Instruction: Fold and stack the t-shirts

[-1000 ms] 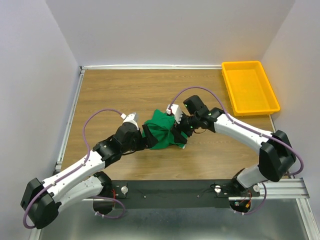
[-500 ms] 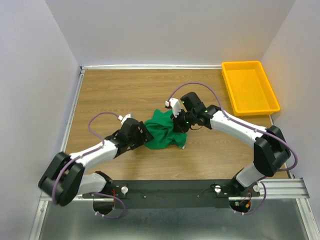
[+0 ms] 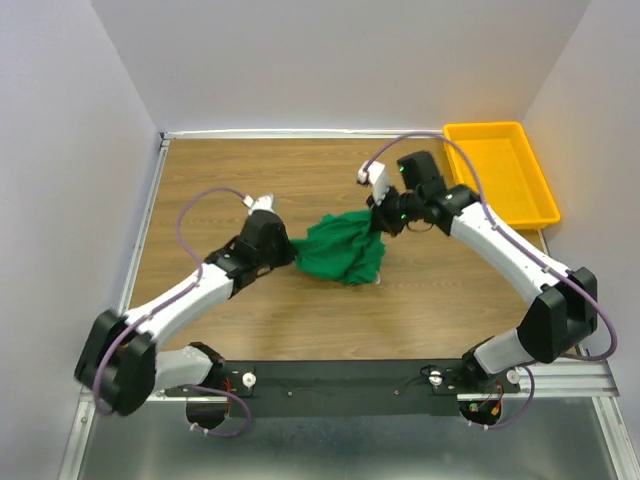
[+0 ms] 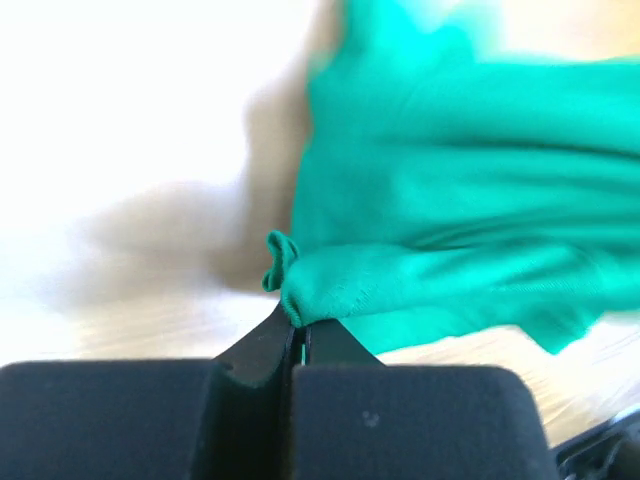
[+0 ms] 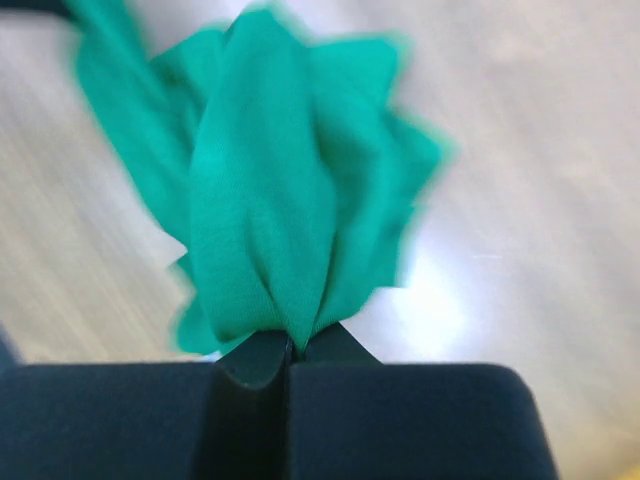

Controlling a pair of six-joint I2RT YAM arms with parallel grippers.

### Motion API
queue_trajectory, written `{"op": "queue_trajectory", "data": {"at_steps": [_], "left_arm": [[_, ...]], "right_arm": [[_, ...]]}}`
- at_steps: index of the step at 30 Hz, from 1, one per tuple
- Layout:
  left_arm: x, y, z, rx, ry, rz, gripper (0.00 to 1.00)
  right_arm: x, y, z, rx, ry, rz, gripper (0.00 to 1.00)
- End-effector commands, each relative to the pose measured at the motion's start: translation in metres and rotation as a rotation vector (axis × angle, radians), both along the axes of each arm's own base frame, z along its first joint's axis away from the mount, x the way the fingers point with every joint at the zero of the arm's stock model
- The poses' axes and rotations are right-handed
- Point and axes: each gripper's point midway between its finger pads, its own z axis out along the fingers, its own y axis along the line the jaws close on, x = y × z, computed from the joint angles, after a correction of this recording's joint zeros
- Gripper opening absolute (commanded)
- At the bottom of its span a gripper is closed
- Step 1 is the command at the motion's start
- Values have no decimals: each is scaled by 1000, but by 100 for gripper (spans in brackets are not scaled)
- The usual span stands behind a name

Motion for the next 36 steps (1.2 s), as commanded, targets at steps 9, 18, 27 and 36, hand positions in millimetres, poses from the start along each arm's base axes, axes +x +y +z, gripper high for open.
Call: {"op": "queue_trajectory", "data": {"at_steps": [9,18,27,36], "left_arm": [[-6,105,410,-68,-1021,308,0],[-50,106,543,-210,-1303,229,0],[-11,41,527,-316,-1229,36,0],[64,-27,551,-406,-1229,-75,0]], "right_arm": [[63,-65,255,72,-631,-100,1],[20,-76,382,251,-891,-136,1],[35,-93,360,180,-863,-247,1],[69,-120,392,195,-945,-420,0]]}}
